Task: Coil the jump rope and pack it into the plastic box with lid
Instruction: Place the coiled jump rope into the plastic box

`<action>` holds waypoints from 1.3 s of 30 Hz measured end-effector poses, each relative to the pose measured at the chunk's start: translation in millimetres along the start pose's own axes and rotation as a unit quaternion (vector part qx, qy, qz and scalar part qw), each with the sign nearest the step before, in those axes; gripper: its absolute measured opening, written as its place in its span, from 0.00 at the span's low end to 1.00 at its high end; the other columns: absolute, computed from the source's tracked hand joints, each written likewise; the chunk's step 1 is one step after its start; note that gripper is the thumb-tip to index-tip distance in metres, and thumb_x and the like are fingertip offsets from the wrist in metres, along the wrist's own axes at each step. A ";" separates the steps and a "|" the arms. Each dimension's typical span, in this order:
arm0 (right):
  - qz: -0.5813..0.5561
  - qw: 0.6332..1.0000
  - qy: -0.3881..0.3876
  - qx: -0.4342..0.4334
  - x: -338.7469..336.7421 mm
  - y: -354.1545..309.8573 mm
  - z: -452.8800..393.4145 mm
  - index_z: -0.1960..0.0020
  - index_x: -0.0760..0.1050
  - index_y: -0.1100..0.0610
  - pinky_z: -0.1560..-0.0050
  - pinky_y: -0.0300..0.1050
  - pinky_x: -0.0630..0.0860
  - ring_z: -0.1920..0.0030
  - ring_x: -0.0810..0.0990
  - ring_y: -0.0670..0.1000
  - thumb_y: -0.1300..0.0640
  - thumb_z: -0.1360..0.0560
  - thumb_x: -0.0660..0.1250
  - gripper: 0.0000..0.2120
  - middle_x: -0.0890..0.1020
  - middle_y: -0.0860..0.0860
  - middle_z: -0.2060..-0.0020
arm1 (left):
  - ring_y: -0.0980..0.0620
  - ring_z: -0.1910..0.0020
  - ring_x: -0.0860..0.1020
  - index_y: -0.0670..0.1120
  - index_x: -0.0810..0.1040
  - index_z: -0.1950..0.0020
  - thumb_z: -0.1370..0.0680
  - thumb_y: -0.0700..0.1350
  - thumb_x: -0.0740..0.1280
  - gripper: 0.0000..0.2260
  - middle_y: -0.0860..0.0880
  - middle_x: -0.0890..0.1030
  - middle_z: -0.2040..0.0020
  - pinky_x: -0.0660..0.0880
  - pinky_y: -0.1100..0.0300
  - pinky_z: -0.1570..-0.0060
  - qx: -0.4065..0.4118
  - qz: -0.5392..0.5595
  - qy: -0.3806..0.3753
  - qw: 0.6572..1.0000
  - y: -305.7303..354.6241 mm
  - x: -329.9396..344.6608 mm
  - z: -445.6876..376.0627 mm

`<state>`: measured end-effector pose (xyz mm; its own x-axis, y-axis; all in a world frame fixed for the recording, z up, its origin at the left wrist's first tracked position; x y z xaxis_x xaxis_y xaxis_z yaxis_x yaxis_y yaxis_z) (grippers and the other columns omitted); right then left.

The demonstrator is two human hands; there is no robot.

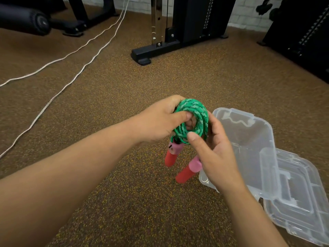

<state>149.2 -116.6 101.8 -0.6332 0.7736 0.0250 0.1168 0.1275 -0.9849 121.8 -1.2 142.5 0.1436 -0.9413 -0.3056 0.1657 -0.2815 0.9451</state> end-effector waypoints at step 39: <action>0.029 0.993 0.044 0.109 2.7 58.2 47.1 0.37 0.63 0.40 0.57 0.27 0.73 0.56 0.75 0.30 0.67 0.23 0.62 0.25 0.74 0.40 0.42 | 0.48 0.61 0.84 0.35 0.74 0.43 0.21 0.35 0.59 0.10 0.40 0.83 0.53 0.82 0.53 0.59 -0.062 0.265 0.118 0.955 52.7 -12.9 -18.6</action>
<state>118.3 -136.4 36.5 -0.5598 0.8281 -0.0284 -0.0229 -0.0497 -0.9985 146.8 -0.4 194.2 0.4529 -0.8730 0.1809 0.1215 0.2615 0.9575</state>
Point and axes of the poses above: each hand's wrist, its own z-axis away from the middle knuckle, its own x-axis out of the palm, y = z × x, the point moved 8 cm from there along -z, towards the middle knuckle
